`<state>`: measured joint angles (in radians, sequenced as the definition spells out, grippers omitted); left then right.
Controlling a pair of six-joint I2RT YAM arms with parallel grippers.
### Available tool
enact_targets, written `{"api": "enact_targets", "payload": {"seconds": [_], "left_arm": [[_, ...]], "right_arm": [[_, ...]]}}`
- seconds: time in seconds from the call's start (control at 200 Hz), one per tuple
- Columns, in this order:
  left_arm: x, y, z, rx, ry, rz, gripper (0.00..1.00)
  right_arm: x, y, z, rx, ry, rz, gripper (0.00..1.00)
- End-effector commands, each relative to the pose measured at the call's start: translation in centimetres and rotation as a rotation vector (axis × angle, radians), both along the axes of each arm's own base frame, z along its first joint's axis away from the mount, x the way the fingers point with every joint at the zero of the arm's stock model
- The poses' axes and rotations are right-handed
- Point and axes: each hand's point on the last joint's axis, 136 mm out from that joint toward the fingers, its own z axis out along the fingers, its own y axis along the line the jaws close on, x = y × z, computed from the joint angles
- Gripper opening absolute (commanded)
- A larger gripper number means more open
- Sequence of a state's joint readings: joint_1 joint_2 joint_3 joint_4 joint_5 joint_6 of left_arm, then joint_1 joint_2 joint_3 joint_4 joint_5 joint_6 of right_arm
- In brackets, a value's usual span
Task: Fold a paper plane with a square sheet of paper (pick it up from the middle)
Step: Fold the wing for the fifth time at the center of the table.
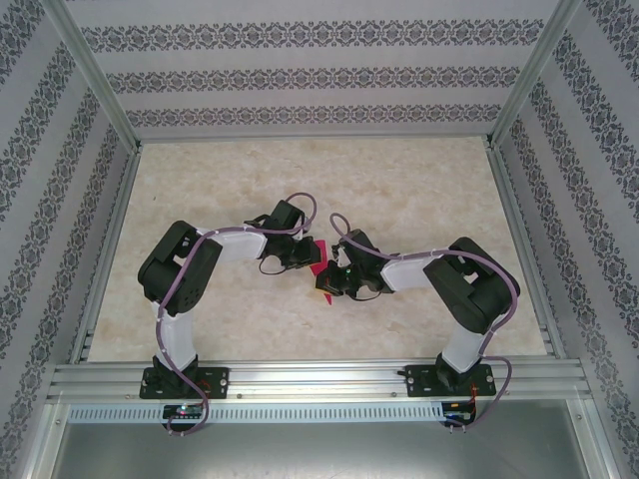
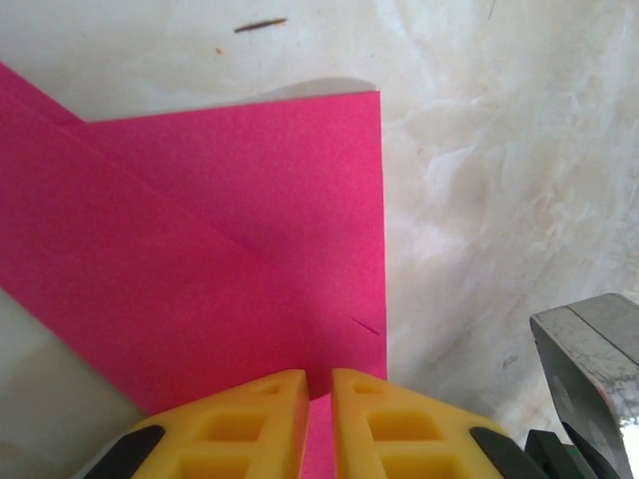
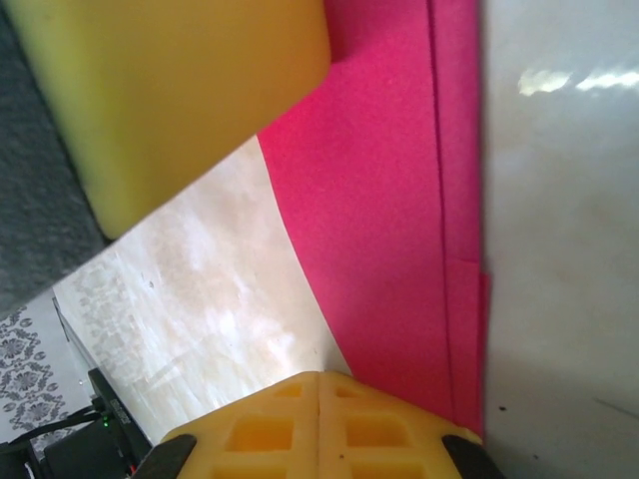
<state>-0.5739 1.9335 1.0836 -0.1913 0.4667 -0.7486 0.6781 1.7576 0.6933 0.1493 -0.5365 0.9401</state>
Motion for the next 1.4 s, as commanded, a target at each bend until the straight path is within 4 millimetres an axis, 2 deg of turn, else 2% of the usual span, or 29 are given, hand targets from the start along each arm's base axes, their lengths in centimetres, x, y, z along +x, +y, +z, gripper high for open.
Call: {"api": "enact_targets", "payload": {"seconds": [0.0,0.21,0.36,0.515,0.779,1.004,1.394], "left_arm": [[-0.6,1.4,-0.8,0.092,-0.01,-0.001,0.22],[-0.5,0.4,4.5,-0.02,-0.097,-0.023,0.31],[-1.4,0.7,5.1,-0.049,-0.087,-0.003,0.28],[-1.8,0.0,4.3,-0.113,-0.063,0.003,0.23],[-1.3,-1.1,2.0,-0.203,-0.048,0.032,0.23],[0.0,1.6,-1.0,-0.075,-0.066,0.136,0.22],[2.5,3.0,-0.3,-0.039,-0.102,0.144,0.22]], "right_arm": [[-2.2,-2.3,-3.7,-0.1,0.077,0.002,0.0],[-2.8,-2.1,-3.4,-0.06,0.07,0.044,0.0],[-3.3,-2.2,-3.5,-0.06,0.07,0.082,0.0],[-3.2,-2.6,-3.6,-0.06,0.074,0.082,0.0],[-3.7,-2.9,-4.0,-0.067,0.085,0.098,0.0],[-5.0,-3.7,-4.6,-0.077,0.115,0.116,0.0],[-6.7,-4.9,-5.0,-0.099,0.144,0.172,0.0]]}}
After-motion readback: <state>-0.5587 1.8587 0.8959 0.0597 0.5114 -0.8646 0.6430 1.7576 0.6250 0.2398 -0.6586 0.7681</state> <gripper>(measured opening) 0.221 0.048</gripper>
